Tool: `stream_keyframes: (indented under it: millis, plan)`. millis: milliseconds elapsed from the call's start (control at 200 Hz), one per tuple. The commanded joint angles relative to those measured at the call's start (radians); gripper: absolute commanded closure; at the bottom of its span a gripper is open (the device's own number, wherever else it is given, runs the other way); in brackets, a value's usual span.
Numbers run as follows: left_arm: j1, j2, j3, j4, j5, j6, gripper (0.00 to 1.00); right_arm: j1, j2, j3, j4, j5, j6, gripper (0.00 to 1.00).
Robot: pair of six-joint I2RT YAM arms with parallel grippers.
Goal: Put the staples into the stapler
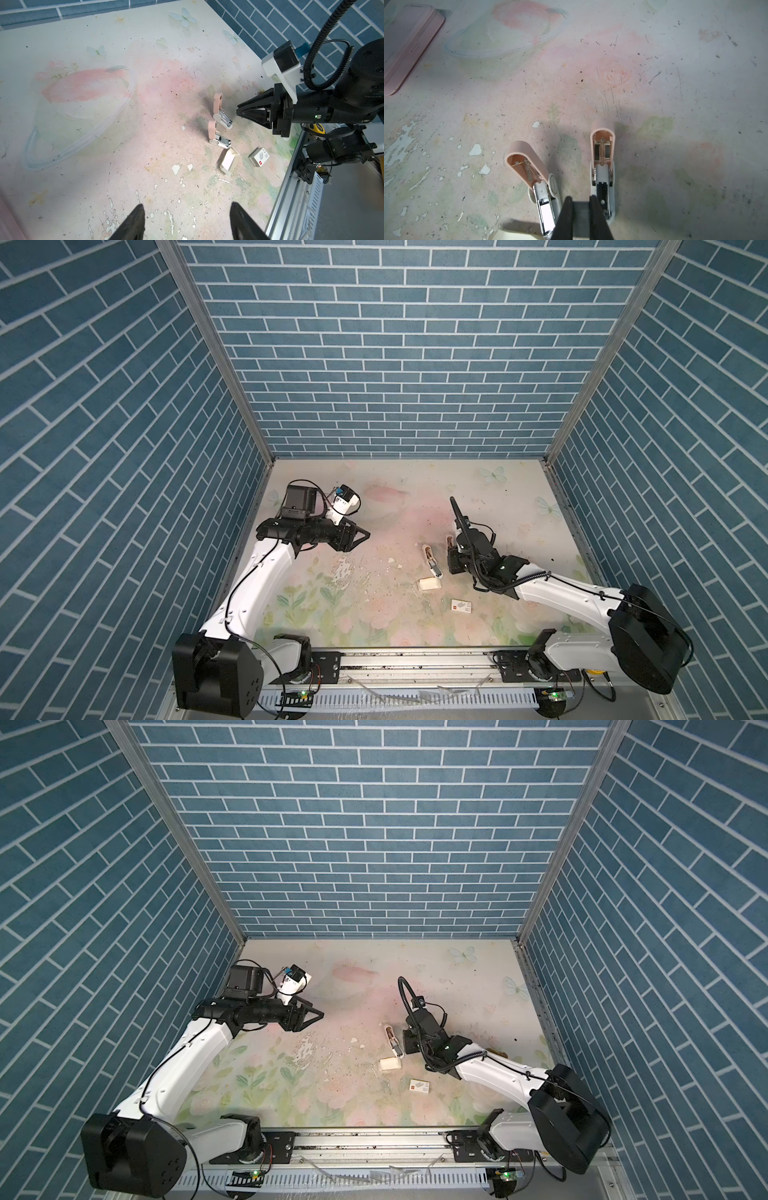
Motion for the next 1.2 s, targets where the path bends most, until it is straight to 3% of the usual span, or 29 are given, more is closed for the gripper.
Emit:
stream_keyframes:
  millis: [0, 1195]
  plan:
    - [0.008, 0.01, 0.014, -0.008, -0.008, 0.016, 0.34, -0.015, 0.023, -0.026, 0.035, -0.007, -0.039, 1.0]
    - [0.009, 0.017, 0.007, -0.008, -0.044, 0.023, 0.34, -0.063, 0.112, -0.1, 0.22, -0.033, -0.053, 1.0]
